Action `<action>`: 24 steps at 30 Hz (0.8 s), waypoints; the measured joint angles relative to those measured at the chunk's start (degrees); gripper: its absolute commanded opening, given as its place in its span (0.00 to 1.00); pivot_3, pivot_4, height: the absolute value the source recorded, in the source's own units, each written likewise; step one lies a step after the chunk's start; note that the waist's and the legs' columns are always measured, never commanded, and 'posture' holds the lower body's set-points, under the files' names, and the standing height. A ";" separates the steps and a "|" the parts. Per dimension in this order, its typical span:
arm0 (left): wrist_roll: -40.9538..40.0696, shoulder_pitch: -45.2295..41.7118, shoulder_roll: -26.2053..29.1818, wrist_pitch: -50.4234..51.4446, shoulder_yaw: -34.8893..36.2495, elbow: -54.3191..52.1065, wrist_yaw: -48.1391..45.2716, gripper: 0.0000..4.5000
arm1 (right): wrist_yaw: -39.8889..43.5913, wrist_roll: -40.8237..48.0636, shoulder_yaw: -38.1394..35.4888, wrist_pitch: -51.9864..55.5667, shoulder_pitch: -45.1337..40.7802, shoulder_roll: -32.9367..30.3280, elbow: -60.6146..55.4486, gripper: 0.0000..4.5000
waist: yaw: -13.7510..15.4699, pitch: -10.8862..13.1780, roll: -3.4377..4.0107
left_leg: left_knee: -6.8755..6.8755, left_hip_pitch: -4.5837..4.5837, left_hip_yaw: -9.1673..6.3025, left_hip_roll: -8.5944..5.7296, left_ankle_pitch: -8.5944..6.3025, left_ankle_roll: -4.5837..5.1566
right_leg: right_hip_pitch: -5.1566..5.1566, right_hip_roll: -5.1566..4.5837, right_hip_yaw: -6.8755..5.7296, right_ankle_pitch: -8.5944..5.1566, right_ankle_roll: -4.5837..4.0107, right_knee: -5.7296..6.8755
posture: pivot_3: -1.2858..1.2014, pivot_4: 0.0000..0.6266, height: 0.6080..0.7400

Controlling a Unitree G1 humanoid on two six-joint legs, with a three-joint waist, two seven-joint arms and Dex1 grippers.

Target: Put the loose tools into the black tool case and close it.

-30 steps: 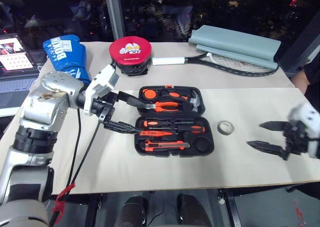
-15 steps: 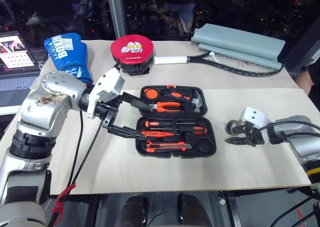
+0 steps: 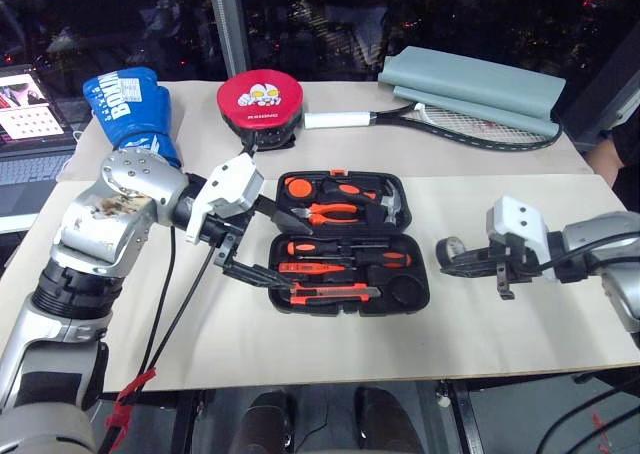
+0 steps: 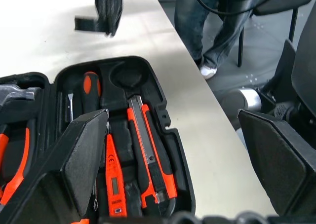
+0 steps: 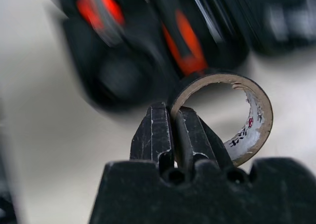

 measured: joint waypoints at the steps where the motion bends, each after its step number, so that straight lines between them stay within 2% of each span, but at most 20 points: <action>1: 0.02 0.00 -0.01 -0.30 0.00 0.11 0.00 1.00 | -0.15 -0.55 0.44 -0.12 0.18 0.00 0.10 0.01 | 0.00 0.00 0.00 | 0.00 0.00 0.00 0.00 0.00 0.00 | 0.00 0.00 0.00 0.00 0.00 0.00 | 0.52 0.24 0.97; 9: 0.07 0.00 -0.15 -0.91 0.00 0.90 0.04 1.00 | -0.98 -3.06 3.01 -0.14 0.09 0.53 0.12 0.01 | -0.04 0.00 0.00 | 0.00 0.01 0.00 0.01 0.00 0.00 | 0.01 0.00 0.00 0.00 0.00 0.00 | 0.52 0.24 0.97; 11: 0.07 0.00 -0.25 -0.97 0.00 0.96 0.03 1.00 | -1.17 -3.45 3.38 0.12 -0.20 0.72 0.19 0.17 | -0.04 0.00 0.00 | 0.00 0.01 0.00 0.00 0.00 0.00 | 0.01 0.00 0.00 0.00 0.00 0.00 | 0.52 0.24 0.97; 13: 0.09 0.00 -0.26 -1.05 0.00 1.06 0.03 1.00 | -1.15 -3.51 3.54 0.87 -1.10 0.72 0.19 0.29 | -0.04 0.00 0.00 | 0.00 0.01 0.00 0.00 0.00 0.00 | 0.01 0.01 0.00 0.00 0.00 0.00 | 0.52 0.24 0.97; 21: 0.30 -0.25 -0.30 -1.94 0.00 1.73 -0.05 1.00 | 0.65 -1.45 3.33 3.59 -1.48 -0.19 -2.38 0.92 | 0.00 0.00 0.00 | 0.00 0.00 -0.01 0.01 0.00 0.00 | 0.01 0.00 -0.01 0.00 0.00 -0.01 | 0.52 0.24 0.97; 22: 0.38 -0.39 -0.34 -1.96 -0.01 1.92 -0.09 1.00 | 0.78 -0.99 2.86 3.94 -1.57 -0.24 -2.80 0.98 | -0.01 0.00 0.00 | 0.00 0.00 -0.01 0.01 0.00 0.00 | 0.01 0.00 -0.01 0.00 0.00 -0.01 | 0.52 0.24 0.97; 24: 0.51 -0.54 -0.41 -2.01 -0.01 2.22 -0.10 1.00 | 0.79 -0.33 2.17 4.56 -1.62 -0.72 -3.50 0.99 | -0.01 0.00 0.00 | 0.00 0.01 -0.01 0.01 0.00 0.00 | 0.01 0.00 -0.01 0.00 0.00 -0.01 | 0.52 0.24 0.97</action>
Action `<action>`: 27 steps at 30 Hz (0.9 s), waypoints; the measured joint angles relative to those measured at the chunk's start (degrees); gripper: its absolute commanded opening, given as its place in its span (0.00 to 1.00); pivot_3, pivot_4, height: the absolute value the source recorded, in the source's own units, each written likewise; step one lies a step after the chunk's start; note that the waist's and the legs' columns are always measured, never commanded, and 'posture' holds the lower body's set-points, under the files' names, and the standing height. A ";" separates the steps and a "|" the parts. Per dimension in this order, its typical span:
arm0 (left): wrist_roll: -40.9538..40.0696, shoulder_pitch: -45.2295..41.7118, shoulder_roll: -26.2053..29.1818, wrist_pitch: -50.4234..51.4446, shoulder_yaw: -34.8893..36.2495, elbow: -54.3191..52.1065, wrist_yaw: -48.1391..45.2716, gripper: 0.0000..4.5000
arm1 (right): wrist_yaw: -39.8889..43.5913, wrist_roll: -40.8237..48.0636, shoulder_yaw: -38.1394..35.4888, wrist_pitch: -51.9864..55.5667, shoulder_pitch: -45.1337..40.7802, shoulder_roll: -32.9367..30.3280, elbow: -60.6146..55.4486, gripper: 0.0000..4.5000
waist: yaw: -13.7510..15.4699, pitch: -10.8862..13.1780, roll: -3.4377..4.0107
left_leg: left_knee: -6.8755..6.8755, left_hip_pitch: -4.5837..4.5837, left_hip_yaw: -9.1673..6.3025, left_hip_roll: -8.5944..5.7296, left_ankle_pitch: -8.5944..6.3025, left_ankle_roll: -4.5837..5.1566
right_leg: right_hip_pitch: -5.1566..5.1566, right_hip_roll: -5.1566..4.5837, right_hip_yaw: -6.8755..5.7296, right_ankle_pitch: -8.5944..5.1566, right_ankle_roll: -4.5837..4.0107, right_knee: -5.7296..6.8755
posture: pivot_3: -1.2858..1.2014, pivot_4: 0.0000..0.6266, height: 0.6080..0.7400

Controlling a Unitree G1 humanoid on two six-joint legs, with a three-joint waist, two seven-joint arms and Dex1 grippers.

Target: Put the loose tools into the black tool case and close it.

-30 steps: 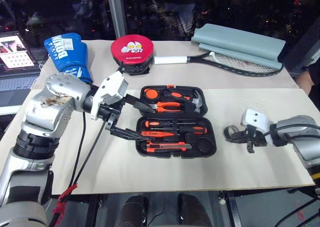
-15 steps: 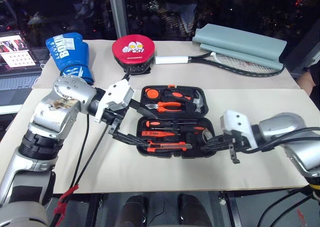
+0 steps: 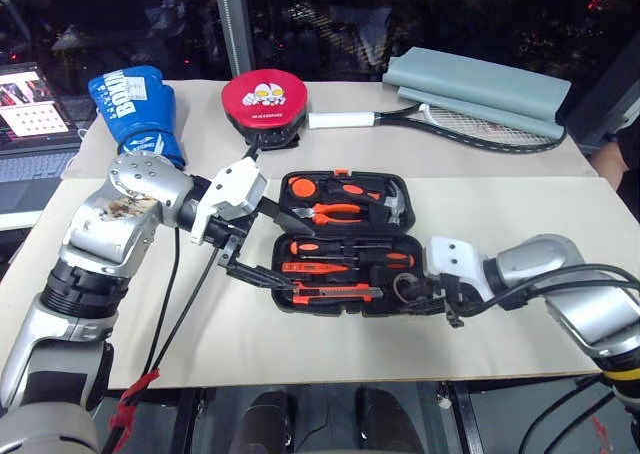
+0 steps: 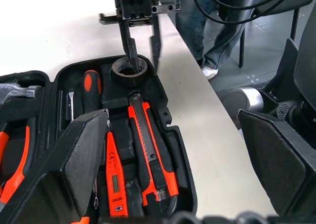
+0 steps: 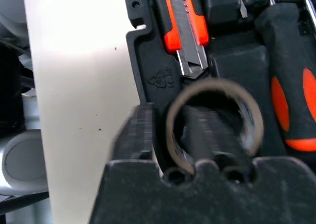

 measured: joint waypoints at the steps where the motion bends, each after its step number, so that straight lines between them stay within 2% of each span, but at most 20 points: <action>1: 0.04 -0.01 -0.07 -0.03 0.00 0.16 0.01 1.00 | -0.01 0.30 -0.43 0.19 0.01 -0.28 -0.16 0.99 | 0.00 0.00 0.00 | 0.00 0.00 0.00 0.00 0.00 0.00 | 0.00 0.00 0.00 0.00 0.00 0.00 | 0.52 0.24 0.97; 4: 0.51 0.00 -0.27 0.01 -0.01 1.03 0.70 1.00 | -0.37 2.78 -4.53 1.86 0.12 -0.65 -0.73 0.99 | 0.02 0.00 0.00 | 0.00 -0.01 0.00 0.00 0.00 0.00 | 0.00 0.00 0.00 0.00 0.00 0.00 | 0.52 0.24 0.97; 7: 2.07 0.69 -0.39 0.12 0.05 2.78 3.44 1.00 | -2.80 7.13 -12.60 6.01 0.79 -0.28 -1.28 0.99 | 0.17 0.00 0.00 | -0.01 0.01 -0.02 0.00 0.00 0.00 | 0.03 0.00 0.00 0.00 0.00 -0.01 | 0.52 0.24 0.97; 9: 3.86 2.30 -0.72 0.10 0.43 5.25 6.77 1.00 | -5.90 9.41 -19.60 8.98 3.01 0.80 -0.60 0.88 | 0.35 0.00 0.00 | -0.01 0.03 -0.03 0.00 0.00 0.00 | 0.05 0.00 0.00 0.01 0.00 -0.01 | 0.52 0.24 0.97; 11: 5.16 4.54 -0.80 0.02 0.92 8.22 9.50 0.88 | -8.61 10.15 -25.47 10.17 7.06 1.27 1.39 0.76 | 0.53 0.00 0.00 | -0.01 0.00 -0.02 0.00 0.00 0.00 | 0.02 -0.01 -0.01 0.01 -0.01 0.00 | 0.52 0.24 0.97; 14: 7.59 6.42 -0.76 -1.57 1.32 12.39 12.35 0.65 | -11.62 8.53 -28.77 8.53 12.35 2.41 4.99 0.52 | 0.70 0.00 0.00 | -0.01 0.02 0.00 -0.01 0.00 0.00 | 0.04 -0.01 -0.01 0.01 -0.01 -0.01 | 0.52 0.24 0.97; 21: 11.75 9.57 -2.29 -5.68 1.03 18.88 16.67 0.08 | -17.73 2.55 -28.37 -1.91 16.18 7.68 13.97 0.00 | 0.52 0.00 0.00 | -0.02 0.06 0.07 0.00 0.00 0.00 | 0.02 -0.01 0.04 0.02 -0.01 0.04 | 0.52 0.24 0.97; 22: 12.88 9.82 -2.64 -6.63 0.71 19.84 17.14 0.01 | -18.18 1.95 -27.78 -3.12 16.17 8.14 14.65 0.00 | 0.47 0.00 0.00 | -0.02 0.06 0.07 -0.01 0.00 0.00 | 0.01 -0.01 0.04 0.02 -0.01 0.05 | 0.52 0.24 0.97; 27: 15.51 10.62 -4.59 -8.98 -0.21 21.98 18.26 0.01 | -19.18 0.13 -23.66 -6.75 15.60 10.55 16.66 0.00 | 0.44 0.00 0.00 | -0.01 0.04 0.07 -0.02 0.00 0.00 | 0.02 -0.02 0.04 0.02 -0.02 0.05 | 0.52 0.24 0.97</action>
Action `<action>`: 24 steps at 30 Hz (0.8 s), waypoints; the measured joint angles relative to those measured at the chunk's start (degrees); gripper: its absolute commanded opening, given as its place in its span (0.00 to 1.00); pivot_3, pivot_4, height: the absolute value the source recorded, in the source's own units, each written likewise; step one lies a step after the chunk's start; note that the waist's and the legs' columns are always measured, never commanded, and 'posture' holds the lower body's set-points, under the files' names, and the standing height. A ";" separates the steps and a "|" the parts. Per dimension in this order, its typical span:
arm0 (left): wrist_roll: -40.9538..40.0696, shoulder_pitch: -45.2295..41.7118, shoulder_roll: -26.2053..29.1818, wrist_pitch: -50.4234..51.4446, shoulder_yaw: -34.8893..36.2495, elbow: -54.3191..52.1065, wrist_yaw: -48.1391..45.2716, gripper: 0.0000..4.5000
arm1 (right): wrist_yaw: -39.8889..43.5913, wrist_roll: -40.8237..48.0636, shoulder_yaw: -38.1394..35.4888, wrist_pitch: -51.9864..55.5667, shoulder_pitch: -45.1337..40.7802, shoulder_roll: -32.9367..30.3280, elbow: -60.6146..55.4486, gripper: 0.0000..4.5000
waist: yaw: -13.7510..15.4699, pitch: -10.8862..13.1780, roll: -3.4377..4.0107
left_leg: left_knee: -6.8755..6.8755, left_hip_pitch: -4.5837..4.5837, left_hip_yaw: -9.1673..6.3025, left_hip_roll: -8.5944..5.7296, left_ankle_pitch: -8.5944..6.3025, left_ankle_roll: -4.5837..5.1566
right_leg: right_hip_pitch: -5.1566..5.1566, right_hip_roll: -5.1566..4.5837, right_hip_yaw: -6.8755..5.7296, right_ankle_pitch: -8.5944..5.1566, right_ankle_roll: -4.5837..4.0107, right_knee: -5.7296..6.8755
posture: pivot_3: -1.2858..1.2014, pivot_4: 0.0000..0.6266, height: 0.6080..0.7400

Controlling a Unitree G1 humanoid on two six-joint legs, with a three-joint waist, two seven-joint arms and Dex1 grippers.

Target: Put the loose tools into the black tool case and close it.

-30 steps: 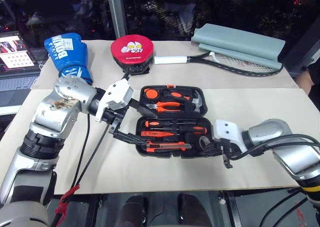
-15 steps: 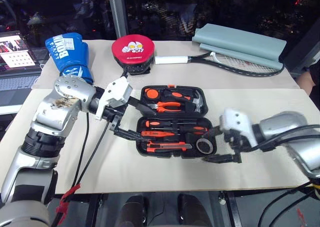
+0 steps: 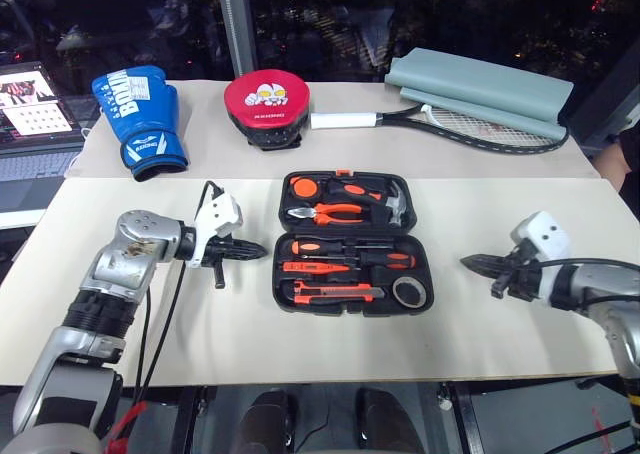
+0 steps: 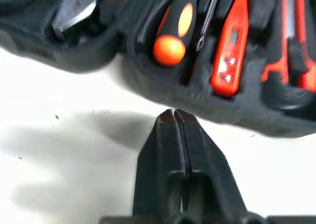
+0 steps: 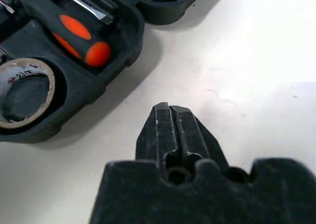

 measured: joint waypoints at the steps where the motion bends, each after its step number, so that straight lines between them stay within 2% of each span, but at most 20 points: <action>1: 0.14 0.04 -0.39 0.00 -0.21 -0.01 0.05 0.01 | -0.07 -0.38 0.69 -0.54 -0.20 0.25 0.49 0.00 | 0.00 0.00 0.00 | 0.00 0.00 0.00 0.00 0.00 0.00 | 0.00 0.00 0.00 0.00 0.00 -0.01 | 0.52 0.24 0.97; 8: 0.78 1.38 -3.09 1.48 -0.88 -3.37 1.05 0.01 | -0.18 -3.71 7.65 -3.47 -5.26 2.66 4.29 0.00 | 0.09 0.00 0.00 | 0.00 -0.01 -0.04 0.00 0.00 0.00 | -0.01 0.00 -0.03 0.00 0.00 0.01 | 0.52 0.24 0.97; 15: 0.75 3.82 -2.26 2.78 -0.61 -6.93 0.58 0.01 | 1.52 -4.89 8.84 -3.81 -6.13 2.33 4.86 0.00 | 0.13 0.00 0.00 | -0.05 -0.01 -0.04 0.00 0.00 0.00 | -0.04 0.00 -0.03 0.00 0.00 -0.02 | 0.52 0.24 0.97; 24: -0.66 9.34 2.04 5.39 -0.03 -15.04 -4.00 0.01 | 5.63 -4.58 8.52 -3.05 0.87 -1.38 -4.60 0.00 | -0.01 0.00 0.01 | -0.27 0.02 -0.04 0.02 -0.01 -0.01 | -0.05 0.00 -0.03 0.00 -0.01 -0.16 | 0.52 0.24 0.97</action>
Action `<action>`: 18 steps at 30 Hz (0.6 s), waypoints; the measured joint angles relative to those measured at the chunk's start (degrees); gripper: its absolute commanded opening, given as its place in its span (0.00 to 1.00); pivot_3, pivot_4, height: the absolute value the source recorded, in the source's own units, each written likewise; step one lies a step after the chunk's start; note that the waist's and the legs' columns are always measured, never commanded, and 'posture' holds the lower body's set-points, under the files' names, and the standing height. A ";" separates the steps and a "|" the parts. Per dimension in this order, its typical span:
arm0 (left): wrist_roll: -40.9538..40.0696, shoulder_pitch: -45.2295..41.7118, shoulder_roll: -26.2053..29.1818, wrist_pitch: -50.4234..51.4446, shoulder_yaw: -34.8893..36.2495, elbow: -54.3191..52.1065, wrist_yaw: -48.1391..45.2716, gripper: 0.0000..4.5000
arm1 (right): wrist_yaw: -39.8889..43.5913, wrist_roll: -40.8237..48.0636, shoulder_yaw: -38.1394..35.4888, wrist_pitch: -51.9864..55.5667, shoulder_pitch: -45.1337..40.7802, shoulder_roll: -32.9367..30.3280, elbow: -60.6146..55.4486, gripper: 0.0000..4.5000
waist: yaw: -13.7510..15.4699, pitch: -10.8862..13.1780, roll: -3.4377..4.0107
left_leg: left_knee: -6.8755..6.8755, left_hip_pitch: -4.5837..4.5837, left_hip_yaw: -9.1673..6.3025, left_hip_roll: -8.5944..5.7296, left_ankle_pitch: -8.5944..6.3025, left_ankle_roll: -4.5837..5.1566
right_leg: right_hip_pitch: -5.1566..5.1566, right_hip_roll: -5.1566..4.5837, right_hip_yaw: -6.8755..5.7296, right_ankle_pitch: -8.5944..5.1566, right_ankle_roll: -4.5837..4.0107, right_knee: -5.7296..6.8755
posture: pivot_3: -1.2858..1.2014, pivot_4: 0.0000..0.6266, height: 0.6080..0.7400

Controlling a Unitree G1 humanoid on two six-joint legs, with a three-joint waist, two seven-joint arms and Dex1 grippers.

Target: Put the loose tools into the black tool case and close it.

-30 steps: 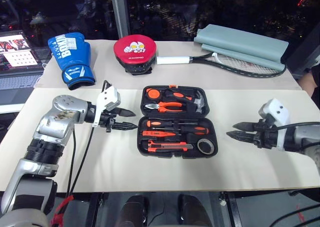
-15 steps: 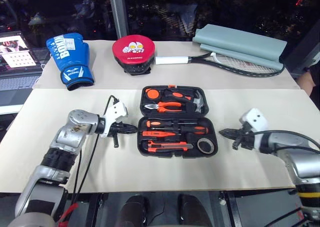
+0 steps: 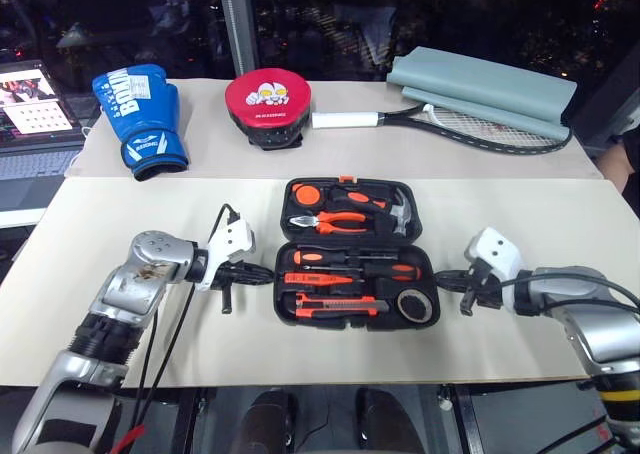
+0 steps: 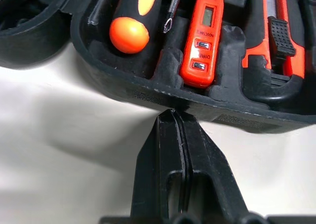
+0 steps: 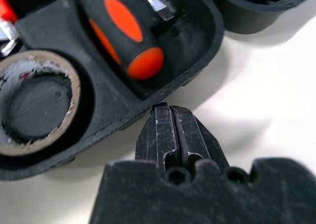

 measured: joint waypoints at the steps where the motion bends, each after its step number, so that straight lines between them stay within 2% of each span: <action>1: -0.01 0.47 0.61 0.31 0.01 -0.94 -0.25 0.01 | 0.00 0.05 -0.31 0.22 0.90 -0.16 -1.11 0.00 | -0.02 0.00 0.00 | 0.00 0.00 0.00 0.00 0.00 0.00 | 0.00 0.00 0.00 0.00 0.00 0.01 | 0.52 0.24 0.97; 9: -1.17 5.46 3.49 2.41 -0.07 -6.26 -2.84 0.01 | -0.15 1.94 -2.30 2.07 9.89 -0.37 -9.58 0.00 | -0.03 0.00 0.00 | 0.02 0.05 -0.01 0.03 0.00 -0.01 | 0.03 0.00 0.00 -0.02 -0.02 0.02 | 0.52 0.24 0.97; 18: -2.26 5.67 3.63 4.91 0.24 -6.71 -1.86 0.01 | -1.53 2.26 -3.04 2.36 11.03 -0.54 -10.84 0.00 | 0.08 0.00 0.00 | 0.07 0.06 -0.01 0.03 0.01 -0.02 | 0.05 0.00 0.00 -0.01 -0.02 0.04 | 0.52 0.24 0.97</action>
